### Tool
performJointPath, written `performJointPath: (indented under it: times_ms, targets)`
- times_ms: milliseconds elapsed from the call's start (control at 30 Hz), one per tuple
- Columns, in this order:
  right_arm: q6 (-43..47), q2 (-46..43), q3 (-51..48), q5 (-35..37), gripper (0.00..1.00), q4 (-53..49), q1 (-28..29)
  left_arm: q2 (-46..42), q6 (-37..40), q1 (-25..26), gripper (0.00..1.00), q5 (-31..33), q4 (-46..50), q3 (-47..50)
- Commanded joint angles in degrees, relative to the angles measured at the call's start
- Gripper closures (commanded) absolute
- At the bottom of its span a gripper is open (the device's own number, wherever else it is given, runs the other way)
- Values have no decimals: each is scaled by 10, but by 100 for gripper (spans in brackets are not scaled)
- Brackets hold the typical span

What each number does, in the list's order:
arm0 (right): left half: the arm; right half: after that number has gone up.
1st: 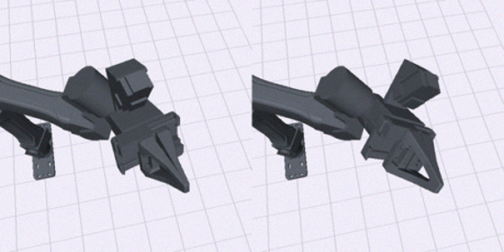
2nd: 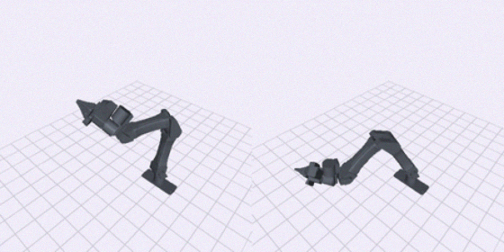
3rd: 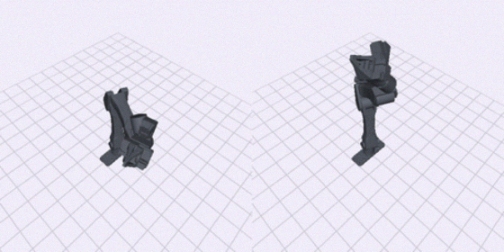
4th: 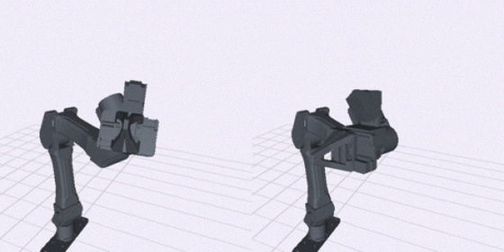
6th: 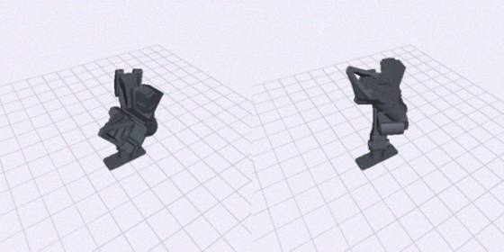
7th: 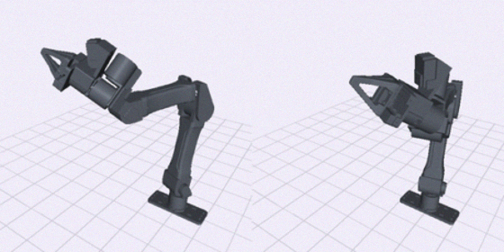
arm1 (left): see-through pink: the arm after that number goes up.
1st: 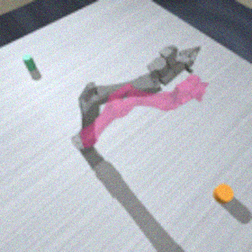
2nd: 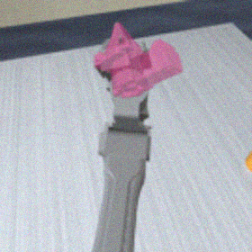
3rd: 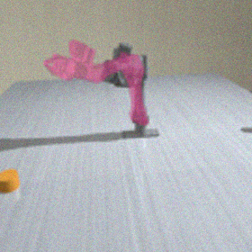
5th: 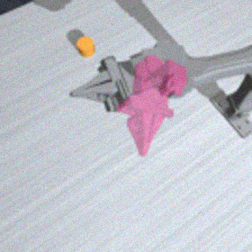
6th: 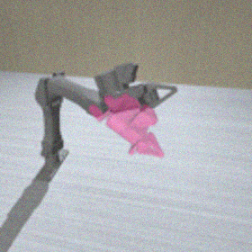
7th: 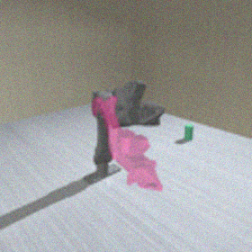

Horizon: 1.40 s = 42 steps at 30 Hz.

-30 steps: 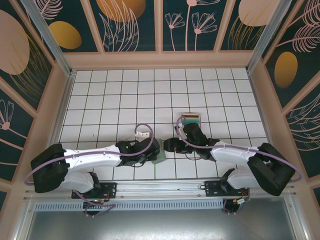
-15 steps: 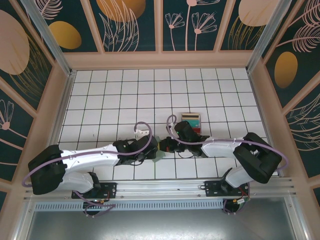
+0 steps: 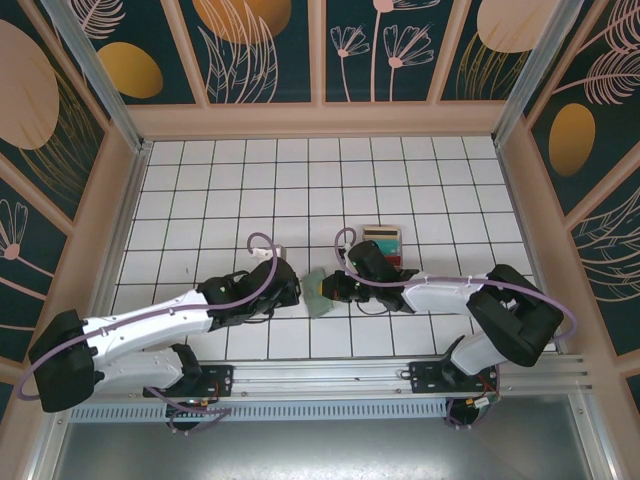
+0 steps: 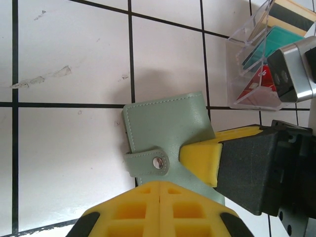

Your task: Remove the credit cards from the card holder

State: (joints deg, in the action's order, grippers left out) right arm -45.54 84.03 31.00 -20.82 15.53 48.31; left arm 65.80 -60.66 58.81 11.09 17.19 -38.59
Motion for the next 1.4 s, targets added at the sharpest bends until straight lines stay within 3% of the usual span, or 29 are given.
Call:
performJointPath:
  times_ms: [0, 33, 200, 600, 1033, 1200, 1367]
  targets:
    - [-4, -3, 13, 14, 100, -7, -1, 23, 27, -3, 85, -14, -8, 3]
    - [-4, -3, 14, 15, 100, -8, -1, 34, 31, -4, 73, -18, -10, 1]
    - [-4, 2, 13, 3, 100, 1, 2, 99, 52, -8, 55, -57, -27, -19]
    - [-2, 0, 11, -2, 100, 6, 5, 162, 80, -8, 46, -75, -45, -50]
    - [5, -9, 12, -9, 100, 4, 6, 239, 78, -18, 68, -29, 15, -77]
    - [8, -5, 19, -10, 100, -3, 5, 248, 74, -18, 100, -3, 40, -87]
    - [10, -7, 19, 3, 100, -16, 3, 229, 67, -21, 100, 46, 87, -90]
